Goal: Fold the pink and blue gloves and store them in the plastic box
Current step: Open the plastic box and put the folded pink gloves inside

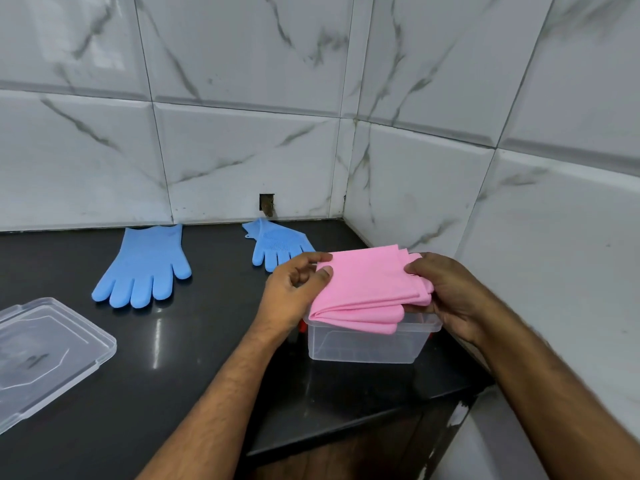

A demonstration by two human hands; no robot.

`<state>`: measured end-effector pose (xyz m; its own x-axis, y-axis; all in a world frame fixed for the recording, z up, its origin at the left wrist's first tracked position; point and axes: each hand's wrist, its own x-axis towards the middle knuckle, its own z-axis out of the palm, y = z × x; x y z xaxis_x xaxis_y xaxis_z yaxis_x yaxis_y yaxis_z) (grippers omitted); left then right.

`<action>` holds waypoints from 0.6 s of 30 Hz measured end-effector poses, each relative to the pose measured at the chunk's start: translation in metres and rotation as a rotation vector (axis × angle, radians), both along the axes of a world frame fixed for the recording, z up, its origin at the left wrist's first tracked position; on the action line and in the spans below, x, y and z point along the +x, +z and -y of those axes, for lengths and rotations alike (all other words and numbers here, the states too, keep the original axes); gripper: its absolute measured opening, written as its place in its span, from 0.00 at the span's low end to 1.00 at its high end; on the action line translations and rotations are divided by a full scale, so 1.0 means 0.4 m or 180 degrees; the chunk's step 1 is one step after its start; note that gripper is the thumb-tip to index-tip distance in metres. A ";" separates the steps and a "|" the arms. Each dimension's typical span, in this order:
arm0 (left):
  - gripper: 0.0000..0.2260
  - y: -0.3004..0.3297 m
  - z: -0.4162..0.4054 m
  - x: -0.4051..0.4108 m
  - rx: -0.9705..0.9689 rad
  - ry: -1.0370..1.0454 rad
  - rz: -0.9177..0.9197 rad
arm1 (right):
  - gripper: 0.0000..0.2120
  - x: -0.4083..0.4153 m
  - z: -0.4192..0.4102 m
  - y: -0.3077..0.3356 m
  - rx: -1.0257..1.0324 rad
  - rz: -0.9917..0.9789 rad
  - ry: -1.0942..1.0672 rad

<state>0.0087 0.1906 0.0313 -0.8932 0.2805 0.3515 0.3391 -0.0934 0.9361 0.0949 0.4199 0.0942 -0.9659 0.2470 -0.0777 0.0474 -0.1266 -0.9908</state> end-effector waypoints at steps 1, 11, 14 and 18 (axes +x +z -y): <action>0.08 0.000 0.002 0.000 -0.0058 -0.0011 0.0007 | 0.09 -0.001 -0.003 0.002 0.0157 0.0008 -0.0037; 0.20 0.002 0.012 -0.001 -0.1081 0.0034 -0.0314 | 0.12 -0.024 -0.031 -0.041 0.0726 -0.0312 -0.0434; 0.24 0.000 0.015 -0.007 -0.1001 -0.0114 -0.0139 | 0.12 -0.035 -0.036 -0.052 0.0885 -0.0380 -0.0532; 0.26 0.009 0.018 -0.006 -0.0884 -0.0215 0.0004 | 0.13 -0.037 -0.037 -0.059 0.1021 -0.0487 -0.0567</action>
<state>0.0064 0.1833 0.0349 -0.8696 0.4248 0.2518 0.3397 0.1445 0.9294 0.0802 0.4346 0.0705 -0.9002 0.4000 0.1722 -0.0987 0.1976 -0.9753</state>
